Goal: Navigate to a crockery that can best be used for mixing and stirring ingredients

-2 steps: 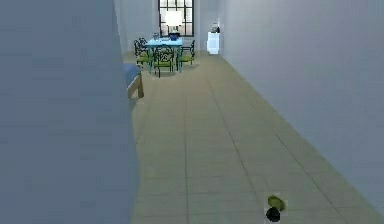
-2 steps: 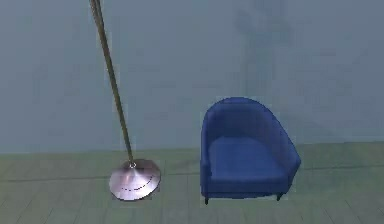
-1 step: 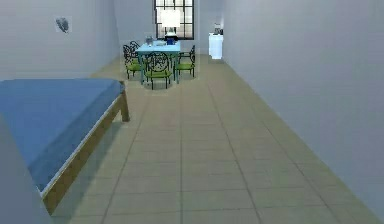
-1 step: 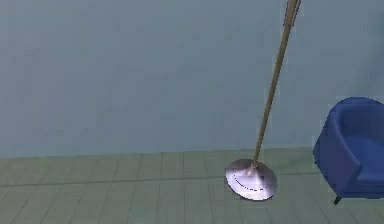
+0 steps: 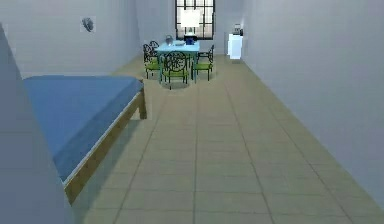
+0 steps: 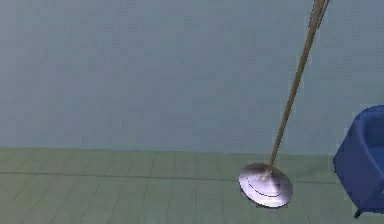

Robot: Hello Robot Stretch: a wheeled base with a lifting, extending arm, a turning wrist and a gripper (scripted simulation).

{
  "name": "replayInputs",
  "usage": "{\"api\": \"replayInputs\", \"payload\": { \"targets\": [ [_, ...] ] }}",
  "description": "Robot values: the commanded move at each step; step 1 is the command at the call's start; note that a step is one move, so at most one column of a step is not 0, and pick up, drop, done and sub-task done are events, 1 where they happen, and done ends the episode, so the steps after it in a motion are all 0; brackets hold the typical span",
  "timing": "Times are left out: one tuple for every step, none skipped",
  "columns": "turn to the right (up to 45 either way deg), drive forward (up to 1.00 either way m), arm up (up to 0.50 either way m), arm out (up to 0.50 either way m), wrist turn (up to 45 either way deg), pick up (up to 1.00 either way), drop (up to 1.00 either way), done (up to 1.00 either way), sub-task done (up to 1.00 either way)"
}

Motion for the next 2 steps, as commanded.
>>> {"api": "replayInputs", "payload": {
  "targets": [
    [0.0, 0.60, 0.00, 0.00, 0.0, 0.00, 0.00, 0.00, 0.00],
    [-3.0, 0.00, 0.00, 0.00, 0.0, 0.00, 0.00, 0.00, 0.00]
  ]
}}
